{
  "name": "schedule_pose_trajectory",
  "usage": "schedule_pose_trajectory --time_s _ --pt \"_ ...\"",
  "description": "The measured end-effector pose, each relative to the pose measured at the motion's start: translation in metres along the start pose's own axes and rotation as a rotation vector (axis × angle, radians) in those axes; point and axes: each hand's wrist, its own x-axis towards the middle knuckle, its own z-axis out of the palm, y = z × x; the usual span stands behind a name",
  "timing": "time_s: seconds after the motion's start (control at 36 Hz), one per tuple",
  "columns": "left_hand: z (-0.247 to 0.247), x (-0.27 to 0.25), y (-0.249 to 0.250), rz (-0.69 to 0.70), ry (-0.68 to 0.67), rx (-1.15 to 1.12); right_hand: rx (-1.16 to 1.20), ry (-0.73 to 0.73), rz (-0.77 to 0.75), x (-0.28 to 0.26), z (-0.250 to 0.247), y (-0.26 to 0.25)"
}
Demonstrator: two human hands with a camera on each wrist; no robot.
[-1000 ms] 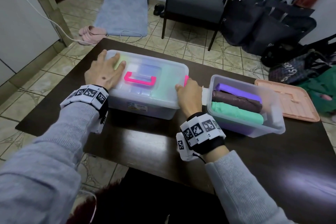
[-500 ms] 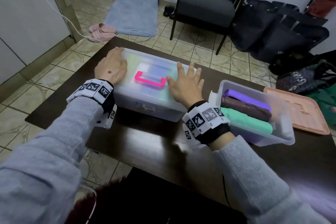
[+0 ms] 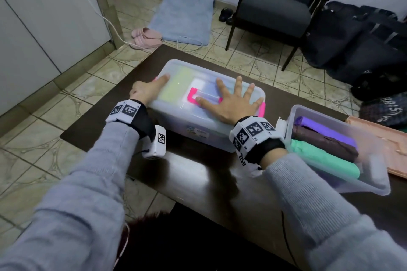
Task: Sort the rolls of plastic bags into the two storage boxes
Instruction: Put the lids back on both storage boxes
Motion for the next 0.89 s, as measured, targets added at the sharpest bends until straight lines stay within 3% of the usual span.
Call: schedule_pose_trajectory --time_s 0.19,0.56,0.89 --pt "0.004 0.003 -0.001 0.067 0.046 -0.020 -0.004 -0.025 0.026 -0.002 -0.005 -0.004" --pt "0.005 -0.016 0.003 0.430 0.171 0.060 -0.004 -0.055 0.042 -0.001 -0.005 -0.005" --pt "0.004 -0.018 0.007 0.550 0.117 0.267 0.011 -0.006 0.043 0.002 0.005 -0.004"
